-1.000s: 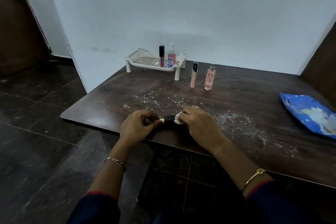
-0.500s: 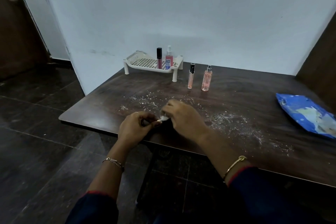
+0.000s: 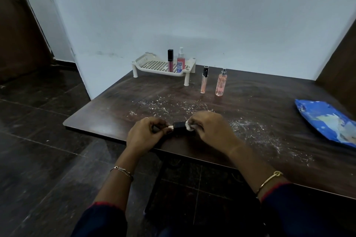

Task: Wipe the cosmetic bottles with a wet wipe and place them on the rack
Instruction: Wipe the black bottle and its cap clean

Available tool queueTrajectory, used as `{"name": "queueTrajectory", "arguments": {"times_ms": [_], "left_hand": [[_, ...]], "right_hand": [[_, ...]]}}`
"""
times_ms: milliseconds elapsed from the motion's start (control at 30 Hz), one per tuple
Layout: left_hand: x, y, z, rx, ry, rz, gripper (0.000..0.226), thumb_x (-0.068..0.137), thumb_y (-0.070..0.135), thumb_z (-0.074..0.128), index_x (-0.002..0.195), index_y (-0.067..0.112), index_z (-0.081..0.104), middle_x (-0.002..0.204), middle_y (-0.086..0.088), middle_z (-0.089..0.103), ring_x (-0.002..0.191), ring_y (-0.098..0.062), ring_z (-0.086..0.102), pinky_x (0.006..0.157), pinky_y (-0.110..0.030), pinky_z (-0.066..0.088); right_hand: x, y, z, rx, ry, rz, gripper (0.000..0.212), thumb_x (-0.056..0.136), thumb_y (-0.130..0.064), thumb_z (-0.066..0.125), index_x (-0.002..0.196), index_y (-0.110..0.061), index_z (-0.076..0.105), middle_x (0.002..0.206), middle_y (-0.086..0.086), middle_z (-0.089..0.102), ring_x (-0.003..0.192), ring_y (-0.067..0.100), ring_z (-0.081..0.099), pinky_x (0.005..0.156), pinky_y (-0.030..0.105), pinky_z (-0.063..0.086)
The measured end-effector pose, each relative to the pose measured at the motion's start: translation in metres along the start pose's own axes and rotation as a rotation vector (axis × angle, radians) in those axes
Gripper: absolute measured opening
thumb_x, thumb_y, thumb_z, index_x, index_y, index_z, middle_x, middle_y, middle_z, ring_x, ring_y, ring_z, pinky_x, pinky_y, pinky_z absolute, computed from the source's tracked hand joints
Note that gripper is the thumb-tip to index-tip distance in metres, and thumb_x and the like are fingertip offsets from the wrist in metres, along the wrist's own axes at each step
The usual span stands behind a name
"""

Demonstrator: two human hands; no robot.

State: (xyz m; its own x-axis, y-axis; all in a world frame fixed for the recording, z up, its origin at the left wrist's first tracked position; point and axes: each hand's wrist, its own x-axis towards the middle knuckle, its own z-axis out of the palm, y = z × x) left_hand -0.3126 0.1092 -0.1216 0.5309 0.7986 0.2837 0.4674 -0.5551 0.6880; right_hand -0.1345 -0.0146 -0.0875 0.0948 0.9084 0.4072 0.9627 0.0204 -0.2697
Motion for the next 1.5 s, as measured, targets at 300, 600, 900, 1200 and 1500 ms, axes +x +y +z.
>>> {"name": "queueTrajectory", "arguments": {"times_ms": [300, 600, 900, 1200, 1500], "left_hand": [[0.002, -0.005, 0.003, 0.009, -0.008, 0.028, 0.015, 0.072, 0.045, 0.074, 0.085, 0.038, 0.071, 0.074, 0.019, 0.067, 0.072, 0.0, 0.063, 0.063, -0.025, 0.051], [0.001, -0.004, 0.002, 0.018, -0.014, 0.03, 0.017, 0.073, 0.049, 0.073, 0.086, 0.038, 0.071, 0.076, 0.02, 0.068, 0.072, 0.005, 0.062, 0.06, -0.019, 0.045], [0.004, -0.007, 0.003, -0.1, -0.021, 0.001, 0.008, 0.072, 0.045, 0.075, 0.072, 0.044, 0.067, 0.073, 0.02, 0.069, 0.073, 0.001, 0.064, 0.066, -0.026, 0.052], [0.011, -0.011, -0.004, -0.4, -0.067, -0.055, 0.007, 0.073, 0.042, 0.075, 0.074, 0.035, 0.073, 0.067, 0.006, 0.07, 0.066, -0.011, 0.058, 0.069, -0.033, 0.046], [0.015, -0.012, -0.002, -0.234, -0.089, -0.091, 0.024, 0.079, 0.049, 0.067, 0.07, 0.027, 0.07, 0.073, 0.003, 0.073, 0.071, -0.014, 0.066, 0.073, -0.031, 0.051]], "right_hand": [[0.018, -0.027, 0.012, -0.048, -0.016, -0.043, 0.013, 0.081, -0.003, 0.054, 0.081, -0.011, 0.065, 0.083, 0.004, 0.065, 0.079, 0.022, 0.058, 0.071, 0.031, 0.046], [-0.006, -0.008, 0.006, 0.025, 0.024, -0.113, 0.009, 0.077, -0.008, 0.061, 0.08, -0.014, 0.066, 0.084, 0.0, 0.069, 0.078, 0.017, 0.062, 0.074, 0.031, 0.051], [-0.02, 0.029, -0.012, -0.026, 0.111, 0.125, 0.008, 0.079, -0.006, 0.064, 0.079, -0.014, 0.067, 0.084, 0.002, 0.068, 0.079, 0.02, 0.062, 0.072, 0.032, 0.048], [-0.018, 0.013, -0.028, 0.373, 0.287, 0.289, 0.017, 0.08, -0.003, 0.069, 0.089, -0.017, 0.072, 0.093, -0.002, 0.072, 0.084, 0.008, 0.067, 0.079, 0.021, 0.054], [-0.008, -0.016, -0.005, 0.279, -0.007, 0.075, 0.006, 0.082, -0.018, 0.068, 0.087, -0.019, 0.07, 0.089, -0.009, 0.07, 0.082, 0.002, 0.063, 0.077, 0.026, 0.054]]}}
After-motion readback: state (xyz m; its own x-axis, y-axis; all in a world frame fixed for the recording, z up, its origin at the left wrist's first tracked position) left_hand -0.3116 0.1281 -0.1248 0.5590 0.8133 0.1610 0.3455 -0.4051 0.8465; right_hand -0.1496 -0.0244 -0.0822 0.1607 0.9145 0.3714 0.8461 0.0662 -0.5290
